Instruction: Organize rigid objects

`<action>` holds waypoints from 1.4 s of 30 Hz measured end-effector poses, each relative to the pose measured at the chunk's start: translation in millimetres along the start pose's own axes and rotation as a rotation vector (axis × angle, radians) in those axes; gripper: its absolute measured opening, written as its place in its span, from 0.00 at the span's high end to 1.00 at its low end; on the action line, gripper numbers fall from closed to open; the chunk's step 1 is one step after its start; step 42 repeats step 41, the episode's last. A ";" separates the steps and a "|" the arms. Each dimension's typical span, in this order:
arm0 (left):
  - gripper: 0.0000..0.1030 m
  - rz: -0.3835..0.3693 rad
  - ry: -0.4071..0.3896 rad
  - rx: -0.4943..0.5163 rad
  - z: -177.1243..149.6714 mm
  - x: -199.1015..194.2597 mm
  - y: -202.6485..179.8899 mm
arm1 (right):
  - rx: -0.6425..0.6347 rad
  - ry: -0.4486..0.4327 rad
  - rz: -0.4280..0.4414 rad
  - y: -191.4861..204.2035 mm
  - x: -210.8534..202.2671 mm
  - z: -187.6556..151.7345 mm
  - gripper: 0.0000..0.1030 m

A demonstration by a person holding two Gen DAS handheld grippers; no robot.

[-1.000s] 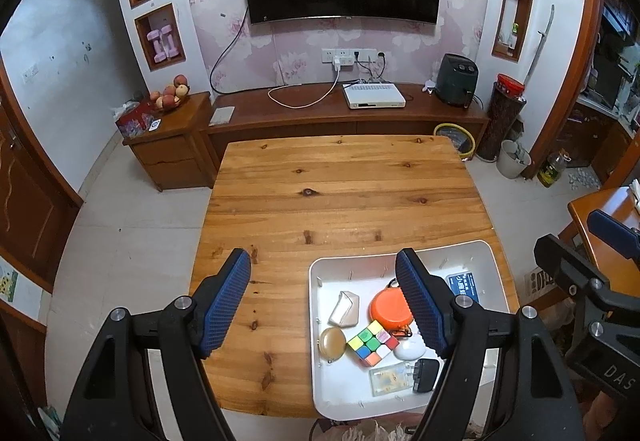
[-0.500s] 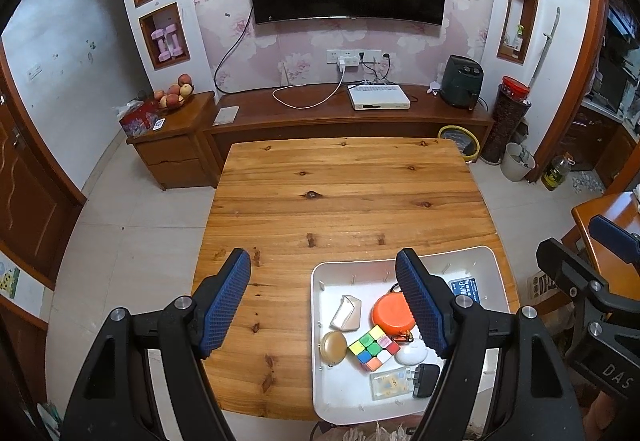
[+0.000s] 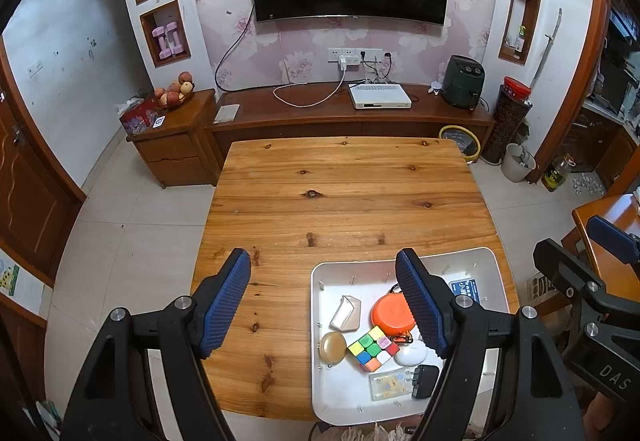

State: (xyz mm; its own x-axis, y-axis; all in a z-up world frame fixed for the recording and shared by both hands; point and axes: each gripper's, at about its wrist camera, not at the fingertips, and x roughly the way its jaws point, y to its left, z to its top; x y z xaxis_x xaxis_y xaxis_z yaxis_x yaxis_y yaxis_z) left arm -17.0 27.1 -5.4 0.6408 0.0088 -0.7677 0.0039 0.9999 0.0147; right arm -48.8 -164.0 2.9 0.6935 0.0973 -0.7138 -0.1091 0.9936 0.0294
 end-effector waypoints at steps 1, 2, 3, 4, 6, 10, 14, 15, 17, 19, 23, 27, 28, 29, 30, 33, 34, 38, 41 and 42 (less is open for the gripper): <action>0.24 0.000 0.001 0.000 0.0 0.0 0.1 | 0.000 0.000 0.000 0.0 0.2 0.1 0.22; 0.24 0.000 0.001 0.000 0.1 0.0 0.2 | 0.001 0.001 0.001 0.1 0.2 0.1 0.22; 0.24 -0.001 0.001 0.000 0.0 -0.1 0.3 | 0.000 0.003 0.002 0.0 1.1 0.5 0.22; 0.24 0.000 0.001 0.000 0.1 -0.1 0.3 | 0.000 0.005 0.003 -0.1 2.0 0.6 0.22; 0.24 0.000 0.002 0.001 0.5 0.1 0.3 | -0.001 0.008 0.005 -0.1 2.8 -1.0 0.22; 0.24 -0.001 0.002 -0.002 0.9 0.0 0.5 | -0.002 0.010 0.011 -1.3 3.1 -2.0 0.22; 0.24 -0.002 0.002 0.001 1.2 0.2 0.6 | -0.002 0.011 0.008 -0.8 3.6 -1.8 0.22; 0.24 0.000 0.002 0.002 0.6 -0.1 0.5 | -0.001 0.012 0.009 -0.7 3.5 -1.7 0.22; 0.24 0.001 0.001 0.001 0.5 -0.4 0.3 | -0.001 0.012 0.008 -0.8 3.5 -1.8 0.22; 0.24 0.001 0.000 -0.001 0.5 -0.5 -0.1 | -0.001 0.014 0.008 -1.2 4.2 -2.6 0.22; 0.24 0.001 0.000 -0.004 -0.3 -0.3 -0.4 | -0.003 0.014 0.007 -2.2 4.2 -5.0 0.22; 0.24 0.002 0.003 -0.003 0.2 0.2 0.1 | -0.002 0.016 0.007 -2.0 4.3 -5.0 0.22; 0.24 0.000 0.002 -0.002 -0.4 -0.1 0.0 | -0.002 0.017 0.006 -2.1 4.3 -5.4 0.22; 0.24 0.002 0.002 -0.002 -0.2 -0.1 0.2 | -0.003 0.018 0.007 -2.5 4.4 -7.3 0.22; 0.24 0.003 0.002 -0.003 -0.4 0.1 0.0 | -0.004 0.019 0.007 -2.4 4.3 -7.6 0.22; 0.24 0.003 0.003 -0.002 -0.9 0.4 -0.2 | -0.003 0.018 0.006 -2.0 4.6 -7.0 0.22; 0.24 0.002 0.003 -0.003 -1.0 0.3 -0.1 | -0.004 0.019 0.007 -2.3 4.4 -7.7 0.22; 0.24 0.007 0.011 -0.008 -5.4 2.2 -0.5 | -0.007 0.019 0.007 -2.9 4.9 -9.4 0.22; 0.24 0.009 0.014 -0.014 -9.1 3.3 -0.2 | -0.009 0.021 0.010 -2.9 5.0 -9.8 0.22; 0.24 0.009 0.014 -0.014 -9.1 3.3 -0.2 | -0.009 0.021 0.010 -2.9 5.0 -9.8 0.22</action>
